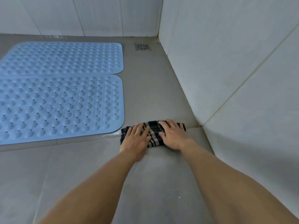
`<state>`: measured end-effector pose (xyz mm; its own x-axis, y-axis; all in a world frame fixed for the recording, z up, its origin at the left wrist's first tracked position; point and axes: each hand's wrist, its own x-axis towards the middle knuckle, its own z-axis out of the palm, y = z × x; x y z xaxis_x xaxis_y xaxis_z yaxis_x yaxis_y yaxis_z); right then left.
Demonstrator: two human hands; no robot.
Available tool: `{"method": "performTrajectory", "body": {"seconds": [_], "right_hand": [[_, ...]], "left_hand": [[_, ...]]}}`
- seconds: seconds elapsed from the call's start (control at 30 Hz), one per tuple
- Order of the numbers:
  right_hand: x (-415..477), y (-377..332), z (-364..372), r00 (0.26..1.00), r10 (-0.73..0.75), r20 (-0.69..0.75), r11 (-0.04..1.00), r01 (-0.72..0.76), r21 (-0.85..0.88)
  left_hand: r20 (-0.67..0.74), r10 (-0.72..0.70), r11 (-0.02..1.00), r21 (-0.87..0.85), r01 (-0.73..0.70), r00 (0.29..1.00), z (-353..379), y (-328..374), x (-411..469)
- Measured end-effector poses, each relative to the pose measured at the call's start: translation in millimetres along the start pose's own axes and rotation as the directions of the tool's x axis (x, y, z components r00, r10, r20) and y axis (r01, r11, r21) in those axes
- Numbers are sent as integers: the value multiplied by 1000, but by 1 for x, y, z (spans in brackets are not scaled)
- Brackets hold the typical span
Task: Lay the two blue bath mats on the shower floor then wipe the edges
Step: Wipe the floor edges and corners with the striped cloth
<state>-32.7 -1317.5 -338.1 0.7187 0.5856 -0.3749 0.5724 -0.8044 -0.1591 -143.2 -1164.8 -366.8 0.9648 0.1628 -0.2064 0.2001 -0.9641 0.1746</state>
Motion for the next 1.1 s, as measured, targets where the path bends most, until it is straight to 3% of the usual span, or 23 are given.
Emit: {"method": "performTrajectory", "body": {"seconds": [0.37,1.1], "right_hand": [[-15,-24,21,993,-49,-107,997,42,-67],[-5,-160,29,979,-204,-24,955,193,-224]], "left_hand": [[-29,-93,996,15,94,995,1,-7,-30],[-223,-207,977,-94,191,953,-9,-145,-109]]}}
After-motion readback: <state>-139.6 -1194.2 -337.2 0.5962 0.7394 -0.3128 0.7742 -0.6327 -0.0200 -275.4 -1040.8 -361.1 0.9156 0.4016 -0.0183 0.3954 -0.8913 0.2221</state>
